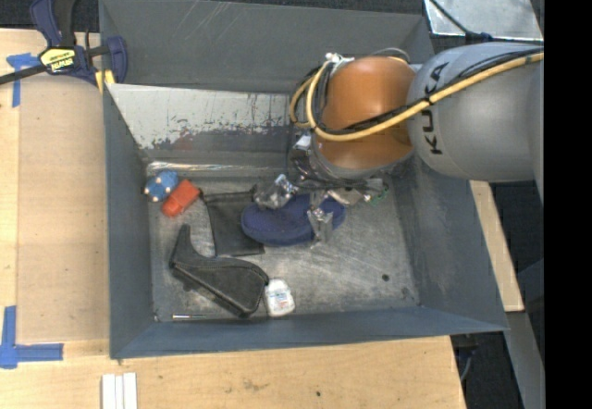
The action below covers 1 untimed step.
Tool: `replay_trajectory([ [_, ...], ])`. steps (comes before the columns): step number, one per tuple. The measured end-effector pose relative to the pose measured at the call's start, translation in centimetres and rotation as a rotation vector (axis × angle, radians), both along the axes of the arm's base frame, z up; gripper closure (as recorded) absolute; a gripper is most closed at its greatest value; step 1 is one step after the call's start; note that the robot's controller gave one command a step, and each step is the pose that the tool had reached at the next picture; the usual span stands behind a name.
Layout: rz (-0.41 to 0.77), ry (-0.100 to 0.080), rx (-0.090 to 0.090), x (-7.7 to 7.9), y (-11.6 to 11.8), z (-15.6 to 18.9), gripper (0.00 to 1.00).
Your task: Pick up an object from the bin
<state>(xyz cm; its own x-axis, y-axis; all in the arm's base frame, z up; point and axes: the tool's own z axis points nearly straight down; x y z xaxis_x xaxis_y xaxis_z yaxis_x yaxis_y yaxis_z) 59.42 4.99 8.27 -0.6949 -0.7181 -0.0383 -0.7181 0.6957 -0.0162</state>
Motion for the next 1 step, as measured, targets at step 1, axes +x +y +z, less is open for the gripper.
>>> replay_trajectory([
  [1,0.088,0.024,-0.016,0.28,1.47,14.52,1.0],
])
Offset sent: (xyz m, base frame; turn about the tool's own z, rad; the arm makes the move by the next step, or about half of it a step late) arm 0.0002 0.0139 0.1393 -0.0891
